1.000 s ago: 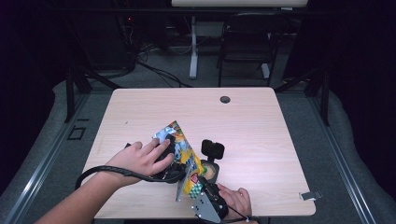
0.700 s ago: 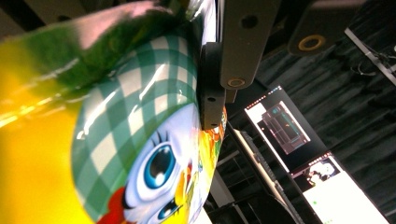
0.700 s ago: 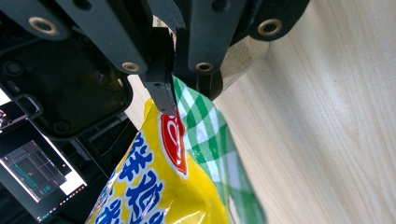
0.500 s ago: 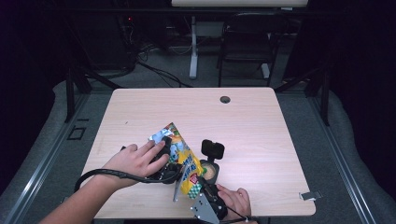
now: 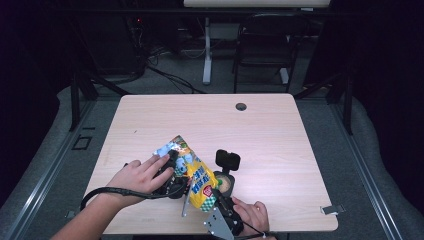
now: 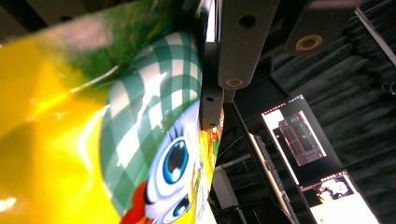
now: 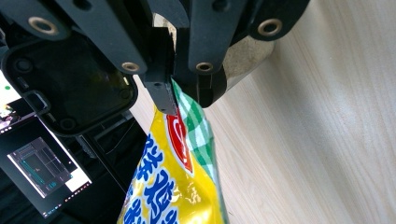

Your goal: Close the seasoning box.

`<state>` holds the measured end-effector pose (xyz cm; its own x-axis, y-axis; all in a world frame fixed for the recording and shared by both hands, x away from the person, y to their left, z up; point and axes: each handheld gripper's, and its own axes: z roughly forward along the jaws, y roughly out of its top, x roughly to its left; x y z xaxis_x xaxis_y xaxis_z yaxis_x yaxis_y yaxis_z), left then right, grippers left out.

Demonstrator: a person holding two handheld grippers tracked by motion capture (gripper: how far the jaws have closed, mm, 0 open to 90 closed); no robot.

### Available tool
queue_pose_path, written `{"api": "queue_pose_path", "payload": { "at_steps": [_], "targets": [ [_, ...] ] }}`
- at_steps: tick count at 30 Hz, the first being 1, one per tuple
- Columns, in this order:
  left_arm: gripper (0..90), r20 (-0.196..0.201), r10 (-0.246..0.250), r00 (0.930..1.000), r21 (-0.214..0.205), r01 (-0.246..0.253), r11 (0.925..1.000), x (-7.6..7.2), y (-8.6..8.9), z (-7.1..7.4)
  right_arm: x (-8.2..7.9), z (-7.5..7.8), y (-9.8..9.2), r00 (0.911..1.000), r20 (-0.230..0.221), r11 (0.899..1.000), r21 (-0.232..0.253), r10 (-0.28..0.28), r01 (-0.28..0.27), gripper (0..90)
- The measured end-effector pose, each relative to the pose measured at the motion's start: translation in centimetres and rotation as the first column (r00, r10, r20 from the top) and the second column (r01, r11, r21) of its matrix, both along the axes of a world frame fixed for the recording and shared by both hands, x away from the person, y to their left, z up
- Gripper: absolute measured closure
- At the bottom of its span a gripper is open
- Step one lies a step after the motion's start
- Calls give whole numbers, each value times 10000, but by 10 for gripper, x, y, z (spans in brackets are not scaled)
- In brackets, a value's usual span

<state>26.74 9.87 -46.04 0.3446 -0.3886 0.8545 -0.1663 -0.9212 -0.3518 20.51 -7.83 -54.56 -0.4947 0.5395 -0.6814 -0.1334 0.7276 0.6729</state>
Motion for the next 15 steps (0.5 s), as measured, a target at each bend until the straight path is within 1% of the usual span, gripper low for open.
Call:
{"api": "queue_pose_path", "payload": {
  "at_steps": [2,4,6,7,8,9,10,15],
  "targets": [
    [750,-11,29,10000,-132,-29,9999,0,1,-1,0,0,1,10000,14,10000,-2,4,-4,883],
    [750,-18,43,10000,-162,-43,9999,0,2,-3,0,0,1,10000,26,10000,-10,10,-10,882],
    [751,-54,72,10000,-272,-74,9996,0,3,-4,-1,0,1,10000,54,9998,-188,-65,66,882],
    [751,-70,89,9999,-293,-91,9995,0,3,-5,-1,0,1,9999,124,9997,-223,-14,17,882],
    [751,-72,105,9999,-323,-108,9994,0,4,-5,-1,0,1,9999,91,9997,-254,-54,57,882],
    [751,-66,116,9999,-372,-118,9992,0,4,-5,-1,0,1,9999,113,9997,-259,-47,50,881],
    [751,-66,116,9999,-372,-118,9992,0,4,-5,-1,-1,1,9999,129,9999,-144,9,-8,881],
    [751,-93,206,9997,-718,-212,9972,1,6,-7,-1,0,0,9997,256,9999,-169,-30,34,880]
  ]
}}
